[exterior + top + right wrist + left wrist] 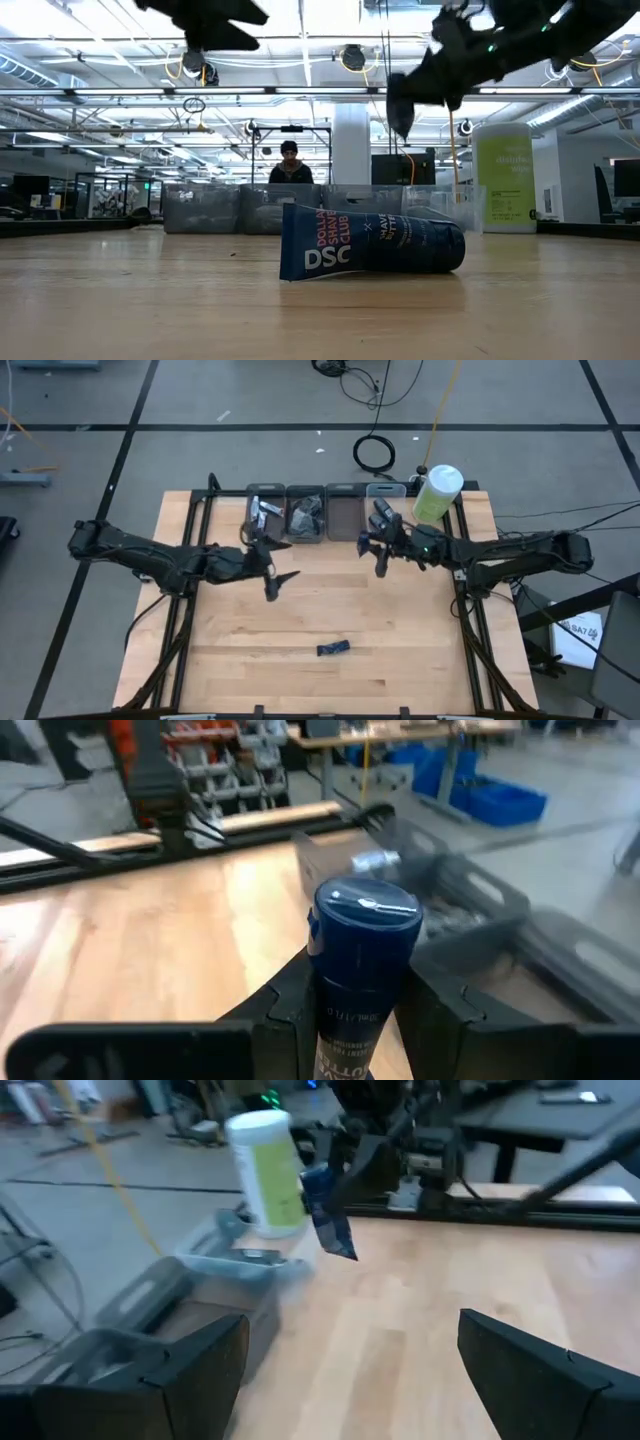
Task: Pick & Place Travel size toiletries
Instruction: Put the top shave cream into the right black bin
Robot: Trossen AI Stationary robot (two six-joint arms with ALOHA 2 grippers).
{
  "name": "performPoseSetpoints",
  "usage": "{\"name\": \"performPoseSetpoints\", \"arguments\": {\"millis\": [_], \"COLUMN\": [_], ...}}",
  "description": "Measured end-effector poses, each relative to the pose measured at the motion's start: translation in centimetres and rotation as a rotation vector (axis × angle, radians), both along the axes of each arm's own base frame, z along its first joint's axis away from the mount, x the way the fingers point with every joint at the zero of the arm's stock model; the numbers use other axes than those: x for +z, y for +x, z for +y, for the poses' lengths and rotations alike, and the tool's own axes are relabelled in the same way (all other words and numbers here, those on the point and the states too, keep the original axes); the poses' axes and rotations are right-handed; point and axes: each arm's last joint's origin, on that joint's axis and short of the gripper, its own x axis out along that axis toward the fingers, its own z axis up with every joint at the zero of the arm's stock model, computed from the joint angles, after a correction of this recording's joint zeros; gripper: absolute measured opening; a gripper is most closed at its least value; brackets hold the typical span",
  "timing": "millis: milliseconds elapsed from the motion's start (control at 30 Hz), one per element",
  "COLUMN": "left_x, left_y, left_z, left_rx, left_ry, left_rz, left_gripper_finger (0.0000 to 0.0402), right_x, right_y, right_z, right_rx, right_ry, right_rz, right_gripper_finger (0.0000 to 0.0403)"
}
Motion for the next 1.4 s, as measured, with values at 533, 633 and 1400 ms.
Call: {"name": "performPoseSetpoints", "arguments": {"millis": [533, 633, 1400], "left_x": [-2.2, -2.8, -4.9], "left_y": [-2.5, -2.0, 0.0], "left_z": [2.4, 2.5, 3.4], "left_rx": [0.199, 0.212, 0.270], "left_ry": [-0.143, -0.173, -0.177], "left_rz": [-0.206, -0.192, -0.146], "left_gripper_finger": [0.0351, 0.0351, 0.0351], "right_x": [-1.1, -1.8, -3.6], "right_y": [4.8, 5.4, 5.7], "right_z": [-9.9, -11.1, -12.7], "right_rx": [-0.185, -0.214, -0.255], "right_ry": [0.086, 0.100, 0.119], "right_rz": [0.070, 0.085, 0.104], "right_gripper_finger": [0.0096, 0.0098, 0.0180]}}
